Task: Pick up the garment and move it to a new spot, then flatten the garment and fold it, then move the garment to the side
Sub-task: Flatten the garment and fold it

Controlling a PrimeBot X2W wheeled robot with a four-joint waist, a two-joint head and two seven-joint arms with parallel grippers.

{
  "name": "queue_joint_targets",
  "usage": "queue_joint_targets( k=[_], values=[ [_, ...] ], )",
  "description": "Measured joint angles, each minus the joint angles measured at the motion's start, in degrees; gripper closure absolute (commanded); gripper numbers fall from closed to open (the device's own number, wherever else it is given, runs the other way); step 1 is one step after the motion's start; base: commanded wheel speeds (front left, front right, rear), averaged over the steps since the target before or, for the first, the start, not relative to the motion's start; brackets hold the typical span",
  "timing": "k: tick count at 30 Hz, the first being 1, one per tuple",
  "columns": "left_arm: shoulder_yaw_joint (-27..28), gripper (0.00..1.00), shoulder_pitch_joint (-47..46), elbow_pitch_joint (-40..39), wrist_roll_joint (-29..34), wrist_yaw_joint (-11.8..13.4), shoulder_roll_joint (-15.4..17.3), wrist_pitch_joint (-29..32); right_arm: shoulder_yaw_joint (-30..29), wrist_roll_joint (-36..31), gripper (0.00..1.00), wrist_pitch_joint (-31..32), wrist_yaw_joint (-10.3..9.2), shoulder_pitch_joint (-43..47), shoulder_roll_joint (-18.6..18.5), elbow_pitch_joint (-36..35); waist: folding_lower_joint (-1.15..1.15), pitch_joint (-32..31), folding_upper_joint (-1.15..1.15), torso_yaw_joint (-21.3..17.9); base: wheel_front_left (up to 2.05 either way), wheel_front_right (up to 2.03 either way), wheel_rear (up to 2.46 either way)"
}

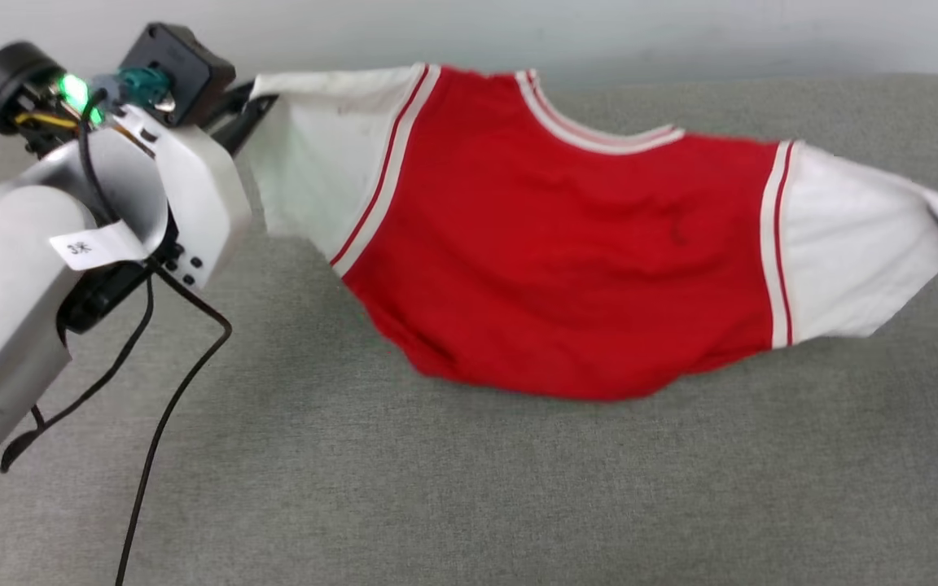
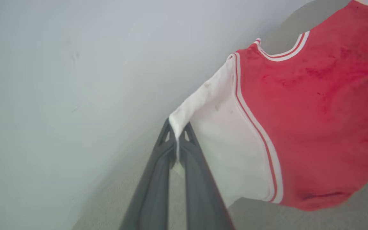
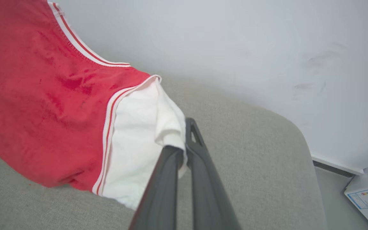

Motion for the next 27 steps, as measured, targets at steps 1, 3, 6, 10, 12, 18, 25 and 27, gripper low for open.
queue_joint_targets(
  k=[1,3,6,10,12,18,25,27],
  values=[
    [0.49,1.0,-0.37,-1.48,0.33,0.67,0.26,-0.47,-0.66,-0.22,1.0,-0.35,0.0,-0.43,-0.16,-0.51,0.0,-0.5,0.0,0.21,0.0,0.0,0.0],
    [1.47,1.0,-1.14,-4.17,0.82,1.91,1.02,-1.34,-1.86,-0.6,1.0,-0.81,0.0,-1.44,-0.63,-1.78,0.0,-1.45,0.0,0.56,0.0,0.0,0.0],
    [2.92,1.0,-2.36,-7.67,1.62,3.37,1.68,-2.27,-3.59,-1.58,1.0,-1.62,0.0,-3.19,-1.2,-3.43,0.0,-2.73,0.0,0.92,0.0,0.0,0.0],
    [4.93,1.0,-4.58,-10.77,2.21,4.77,2.56,-2.96,-5.33,-3.42,1.0,-2.54,0.0,-6.32,-2.04,-5.23,0.0,-4.2,0.0,1.19,0.0,0.0,0.0],
    [5.83,1.0,-5.91,-11.63,2.5,5.23,2.79,-3.41,-5.99,-3.89,1.0,-3.01,0.0,-8.22,-2.09,-5.98,0.0,-4.79,0.0,1.24,0.0,0.0,0.0],
    [8.26,1.0,-10.82,-11.4,3.18,5.35,2.02,-4.99,-7.27,-4.48,1.0,-3.59,0.0,-13.98,-2.22,-7.33,0.0,-5.0,0.0,1.5,0.0,0.0,0.0],
    [9.64,1.0,-16.39,-7.35,3.36,4.28,-1.56,-6.65,-5.14,-5.16,1.0,-3.26,0.0,-22.06,-1.98,-5.79,0.0,-2.95,0.0,1.58,0.0,0.0,0.0],
    [9.92,1.0,-18.17,-5.42,3.68,3.71,-2.33,-7.14,-4.27,-5.36,1.0,-3.18,0.0,-24.64,-2.3,-4.86,0.0,-1.92,0.0,1.48,0.0,0.0,0.0]
  ],
)
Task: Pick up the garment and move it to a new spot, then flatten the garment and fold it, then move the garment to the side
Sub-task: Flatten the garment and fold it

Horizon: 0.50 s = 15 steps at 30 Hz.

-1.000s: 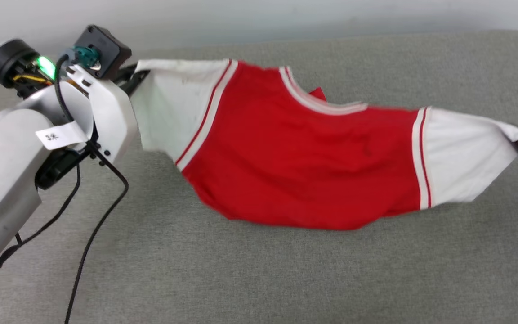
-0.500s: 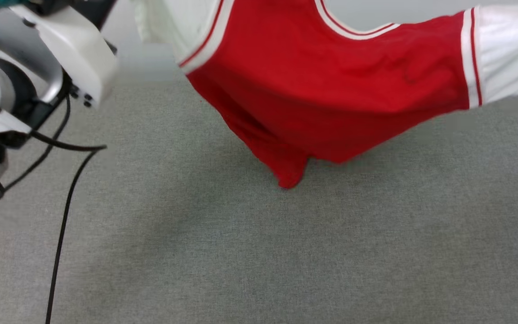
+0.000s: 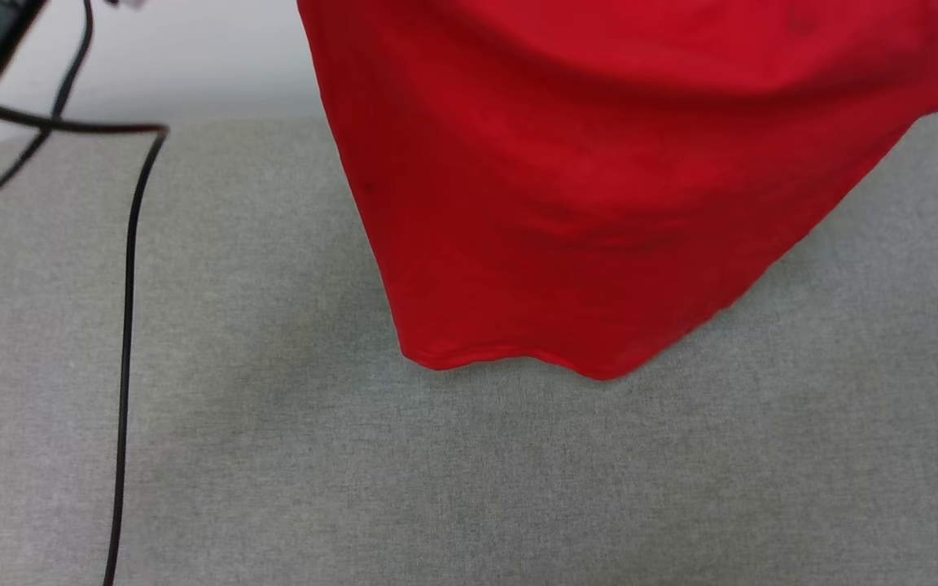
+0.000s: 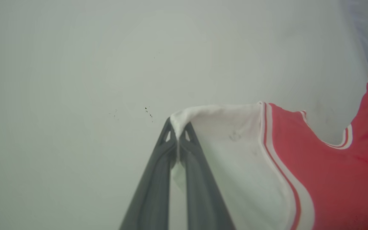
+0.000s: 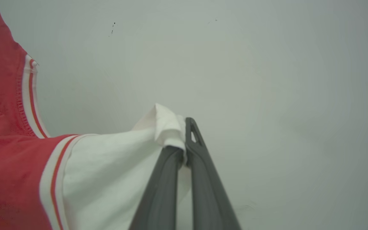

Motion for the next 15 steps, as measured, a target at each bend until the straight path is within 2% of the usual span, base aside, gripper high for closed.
queue_joint_targets(
  k=[7,15],
  values=[
    [1.19,1.0,-6.66,9.1,0.45,-1.38,-3.83,-2.02,4.33,-1.72,1.0,1.18,0.0,-12.08,-0.49,5.22,0.01,5.33,0.0,-0.33,0.0,0.0,0.0],
    [1.88,1.0,-16.12,19.96,2.2,-3.04,-7.9,-4.47,10.26,-5.77,1.0,0.04,0.01,-26.93,1.52,13.03,0.01,13.09,0.0,-0.87,0.0,0.0,0.0]
  ],
)
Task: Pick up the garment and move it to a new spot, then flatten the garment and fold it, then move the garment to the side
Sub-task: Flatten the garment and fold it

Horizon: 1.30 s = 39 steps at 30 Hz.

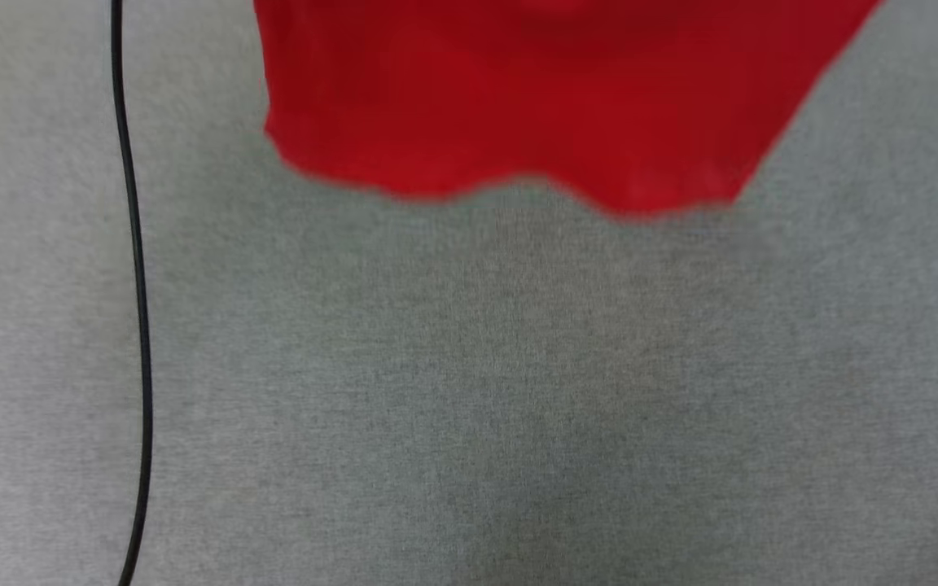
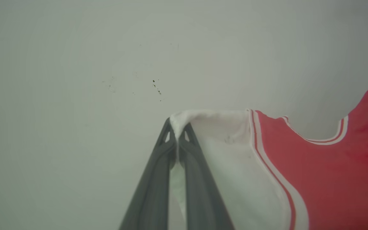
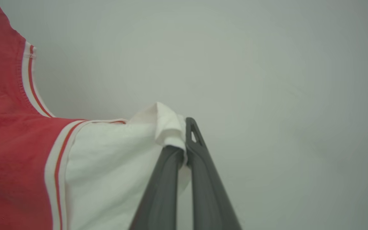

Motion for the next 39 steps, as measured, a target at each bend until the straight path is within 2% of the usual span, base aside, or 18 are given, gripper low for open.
queue_joint_targets(
  k=[8,13,18,27,35,39],
  values=[
    [0.76,1.0,-9.98,10.89,2.18,-0.45,-4.39,-4.92,3.21,-5.48,1.0,-5.9,-0.01,-16.21,4.5,12.1,0.01,7.63,0.0,-0.42,0.0,0.0,0.0],
    [0.47,1.0,-12.24,15.33,2.41,-1.27,-6.55,-7.06,5.64,-6.46,1.0,-8.92,-0.01,-20.77,6.5,19.0,0.0,10.61,0.0,-0.81,0.0,0.0,0.0],
    [0.32,1.0,-10.55,16.99,1.71,-1.54,-6.82,-9.0,7.91,-4.91,1.0,-11.93,0.0,-20.78,8.46,23.09,0.0,11.99,0.0,-0.82,0.0,0.0,0.0],
    [0.89,1.0,2.52,13.39,-2.0,-2.01,-4.53,-13.02,14.13,-1.23,1.0,-17.04,0.0,-13.12,9.57,25.39,0.0,9.16,0.0,-0.82,0.0,0.0,0.0],
    [1.43,1.0,18.75,5.84,-6.17,-0.08,-0.88,-14.27,17.31,3.59,1.0,-20.57,-0.01,0.06,8.57,22.21,-0.01,4.14,0.0,-0.24,0.0,0.0,0.0],
    [1.36,1.0,29.68,0.18,-8.51,2.94,1.45,-14.52,17.45,4.72,1.0,-21.65,-0.01,8.42,8.56,19.58,-0.01,1.45,0.0,-0.25,0.0,0.0,0.0]
  ],
)
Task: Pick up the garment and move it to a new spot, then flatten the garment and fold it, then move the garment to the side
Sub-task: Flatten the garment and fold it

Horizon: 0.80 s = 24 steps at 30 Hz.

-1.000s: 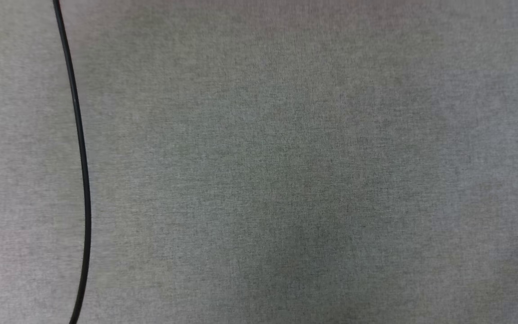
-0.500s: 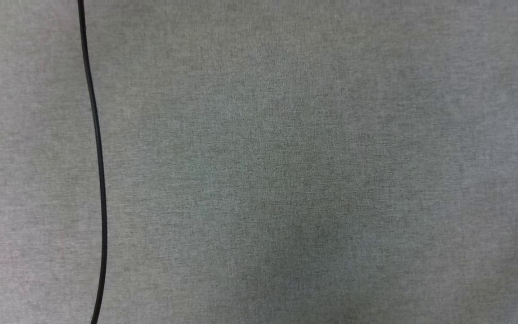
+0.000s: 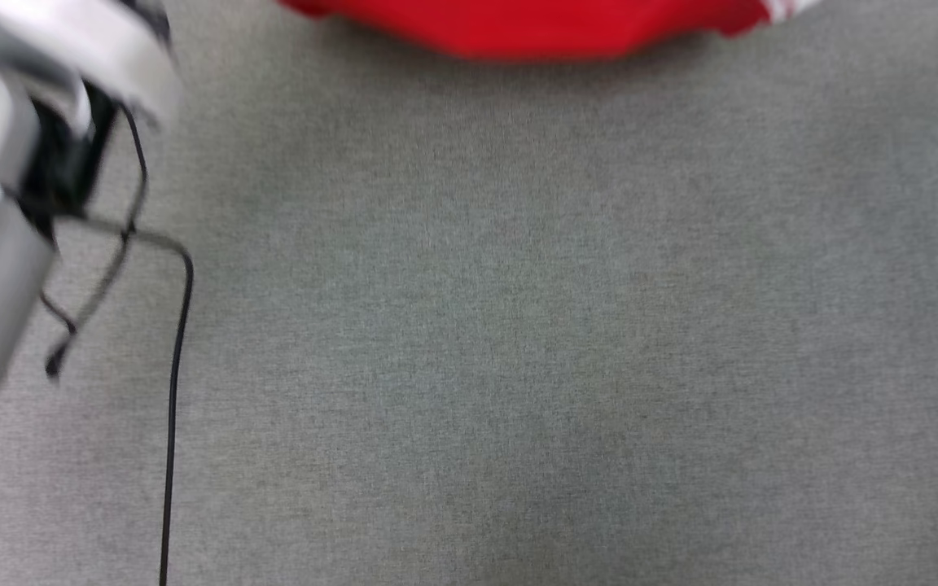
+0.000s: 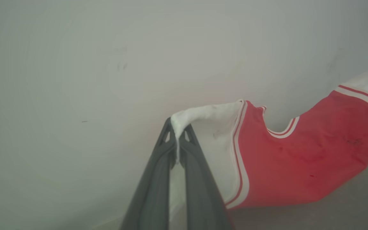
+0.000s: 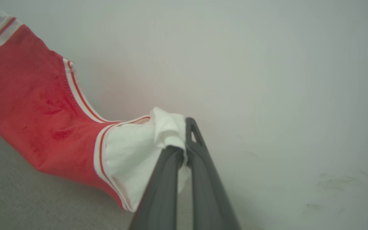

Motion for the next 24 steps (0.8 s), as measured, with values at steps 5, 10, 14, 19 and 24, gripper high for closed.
queue_joint_targets(
  k=[5,10,14,19,24],
  values=[
    [0.7,1.0,12.81,-7.01,-3.59,3.9,2.68,-0.36,-0.56,0.79,1.0,-0.47,0.0,9.79,-0.15,-3.31,0.0,-3.07,0.0,-0.07,0.0,0.0,0.0],
    [1.13,1.0,25.15,-11.41,-6.49,6.79,4.5,-0.76,-0.59,0.9,1.0,0.1,0.0,19.58,0.27,-5.35,-0.01,-5.93,0.0,-0.3,0.0,0.0,0.0],
    [0.74,1.0,33.01,-12.94,-6.87,8.7,5.93,-0.93,-1.67,1.25,1.0,0.27,0.0,27.07,0.62,-6.51,-0.01,-8.35,0.0,-0.35,0.0,0.0,0.0],
    [2.91,1.0,41.49,-13.5,-8.67,10.33,6.36,-1.01,-4.37,2.05,1.0,0.57,0.0,36.15,0.7,-7.92,-0.01,-11.51,0.0,-0.51,0.0,0.0,0.0],
    [5.6,1.0,50.08,-15.06,-8.66,11.96,6.23,-1.1,-7.76,2.52,1.0,0.71,0.0,45.3,1.31,-8.17,-0.01,-14.61,0.0,-0.38,0.0,0.0,0.0]
  ],
)
